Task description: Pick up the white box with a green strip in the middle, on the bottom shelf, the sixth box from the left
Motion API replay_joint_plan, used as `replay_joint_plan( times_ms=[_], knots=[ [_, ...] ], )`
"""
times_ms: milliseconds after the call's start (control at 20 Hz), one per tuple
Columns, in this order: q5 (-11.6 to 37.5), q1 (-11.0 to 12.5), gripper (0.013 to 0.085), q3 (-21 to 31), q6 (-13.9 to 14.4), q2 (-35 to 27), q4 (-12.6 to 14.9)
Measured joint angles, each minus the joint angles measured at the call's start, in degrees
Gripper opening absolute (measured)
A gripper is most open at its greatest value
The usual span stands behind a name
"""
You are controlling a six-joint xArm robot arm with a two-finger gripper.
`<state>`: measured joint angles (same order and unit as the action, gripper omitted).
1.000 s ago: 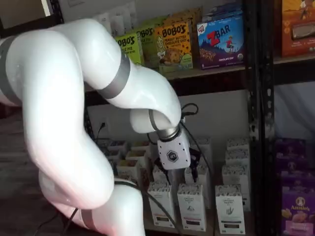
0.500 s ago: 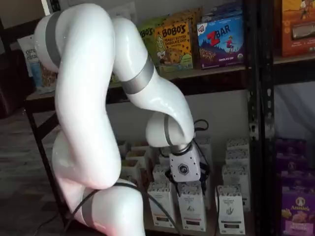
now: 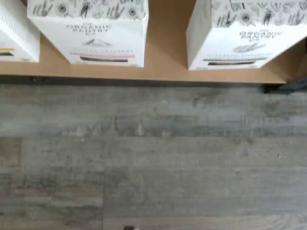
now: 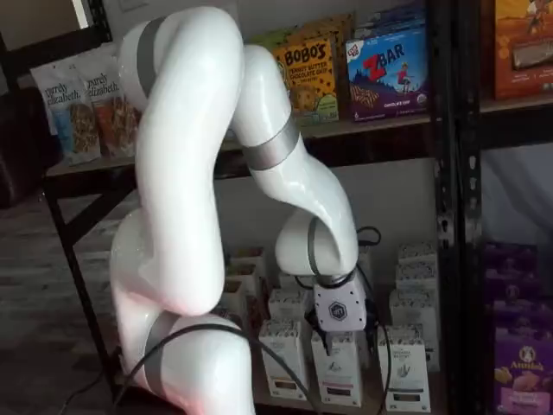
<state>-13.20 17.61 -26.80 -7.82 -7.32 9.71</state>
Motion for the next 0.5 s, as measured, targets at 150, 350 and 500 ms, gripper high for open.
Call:
replay_joint_plan(
  times_ms=[150,350,500],
  knots=[
    [1.3,-0.2,0.085,-2.4,1.8,-3.2,1.6],
    [1.6,-0.8,0.085,-7.2,6.7,-8.5,6.0],
    [2.5,-0.7,0.085,-10.7,9.1,-12.5,8.5]
  ],
)
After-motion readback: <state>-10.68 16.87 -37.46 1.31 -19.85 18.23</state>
